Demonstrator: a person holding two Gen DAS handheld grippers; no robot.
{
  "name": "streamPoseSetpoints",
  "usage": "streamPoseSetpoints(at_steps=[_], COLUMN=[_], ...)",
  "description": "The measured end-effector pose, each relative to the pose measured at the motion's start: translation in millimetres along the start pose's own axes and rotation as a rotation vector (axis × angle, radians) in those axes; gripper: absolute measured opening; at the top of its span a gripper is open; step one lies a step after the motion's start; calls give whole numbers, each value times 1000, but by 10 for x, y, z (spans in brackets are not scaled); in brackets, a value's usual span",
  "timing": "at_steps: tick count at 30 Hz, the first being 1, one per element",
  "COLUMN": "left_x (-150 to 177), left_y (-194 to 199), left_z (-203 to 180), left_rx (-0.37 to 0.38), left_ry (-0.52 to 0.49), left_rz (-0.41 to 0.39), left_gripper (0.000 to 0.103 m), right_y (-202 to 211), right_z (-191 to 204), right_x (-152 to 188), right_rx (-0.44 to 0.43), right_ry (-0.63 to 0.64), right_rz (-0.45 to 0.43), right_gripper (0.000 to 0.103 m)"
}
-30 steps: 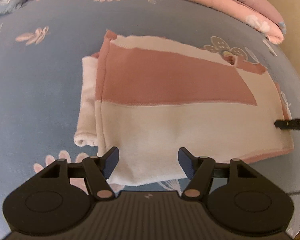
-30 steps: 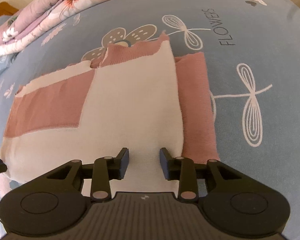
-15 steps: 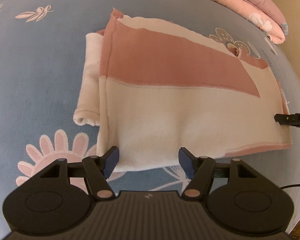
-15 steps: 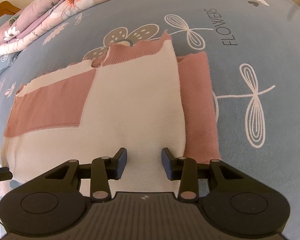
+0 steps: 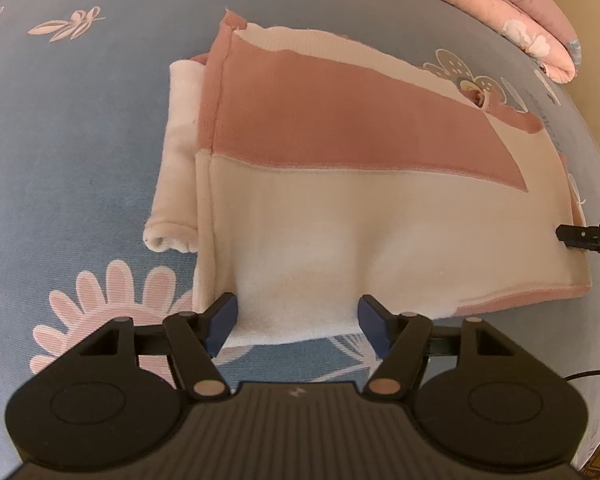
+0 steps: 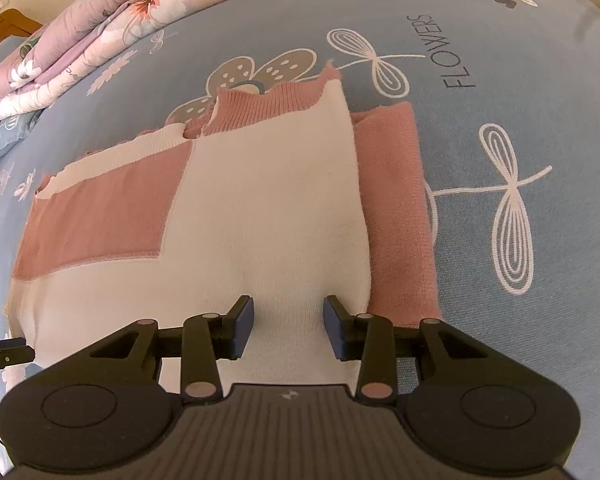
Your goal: Fold clothes
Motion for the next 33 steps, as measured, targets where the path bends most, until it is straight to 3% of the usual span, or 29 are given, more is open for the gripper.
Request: streamPoseSetpoints(at_steps=[6,18,24,33], left_x=[-15,-116,-338,-520], left_y=[0,133,325,103], left_z=[-3,-119,-215,-183], left_rx=[-1,-48,-76,-112], left_ry=[-1,-21,-46,-57], left_rz=[6,17,-29,2], left_gripper=[69,70,70,70], right_y=[-6,-18,-15,-49], right_z=[-15,30,23,65], right_x=[-9,-7,-12,-16], right_rx=[-10,-30,-38,-44], right_ry=[-5,3,-17,-7], right_rz=[3,-4,-7,-7], right_gripper=[44,58,59,70])
Point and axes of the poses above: each gripper's, at about its wrist camera, not at the fingertips, and y roughly against the way its jaws point, z to its left, x to its underside, the point moved 4 cm from there along -y, roughly the way its jaws point, and after that the axes turned 8 degrees about -x, right-handed, at the moved point
